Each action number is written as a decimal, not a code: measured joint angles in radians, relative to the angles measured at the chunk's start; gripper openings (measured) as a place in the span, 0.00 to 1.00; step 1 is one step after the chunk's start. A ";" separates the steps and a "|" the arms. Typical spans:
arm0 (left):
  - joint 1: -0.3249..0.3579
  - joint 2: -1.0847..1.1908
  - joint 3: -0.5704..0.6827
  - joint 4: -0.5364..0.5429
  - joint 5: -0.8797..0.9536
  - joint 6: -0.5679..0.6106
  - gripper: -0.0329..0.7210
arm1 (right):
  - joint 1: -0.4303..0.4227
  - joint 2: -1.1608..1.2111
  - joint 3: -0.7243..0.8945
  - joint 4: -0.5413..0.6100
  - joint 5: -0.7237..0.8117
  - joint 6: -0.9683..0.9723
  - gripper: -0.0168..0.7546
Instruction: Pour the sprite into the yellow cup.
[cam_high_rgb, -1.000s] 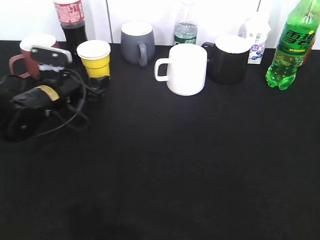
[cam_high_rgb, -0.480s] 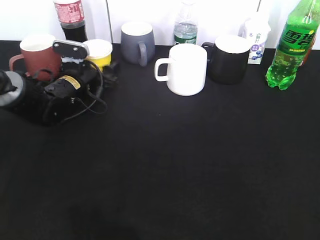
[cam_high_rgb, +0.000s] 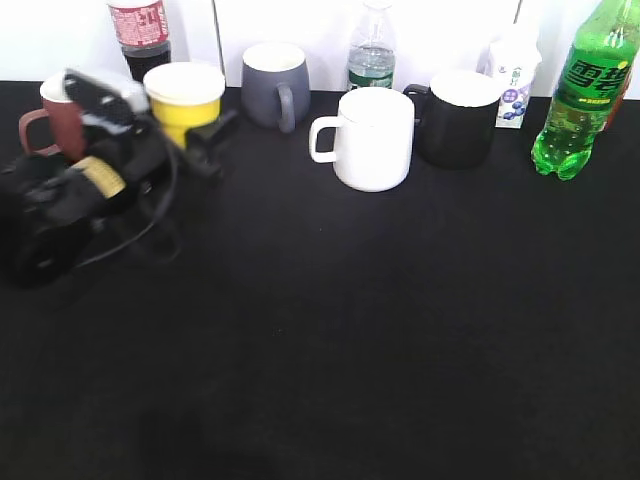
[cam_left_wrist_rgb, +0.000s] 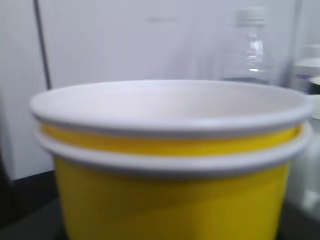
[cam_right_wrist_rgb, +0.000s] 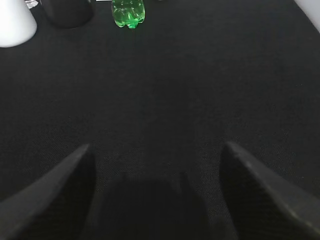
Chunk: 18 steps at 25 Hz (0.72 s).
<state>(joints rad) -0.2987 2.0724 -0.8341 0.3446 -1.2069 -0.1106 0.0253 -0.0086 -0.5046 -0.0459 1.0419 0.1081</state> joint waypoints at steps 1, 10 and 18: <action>0.000 -0.033 0.047 0.014 0.000 0.000 0.68 | 0.000 0.000 0.000 0.000 0.000 0.000 0.78; 0.000 -0.080 0.122 0.069 -0.003 0.000 0.68 | 0.000 0.460 0.099 -0.095 -0.866 0.000 0.78; 0.000 -0.080 0.123 0.072 -0.003 0.000 0.68 | 0.000 1.354 0.108 -0.021 -1.856 0.001 0.88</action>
<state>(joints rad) -0.2987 1.9922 -0.7109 0.4167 -1.2099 -0.1106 0.0253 1.3450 -0.3963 -0.0671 -0.8145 0.1091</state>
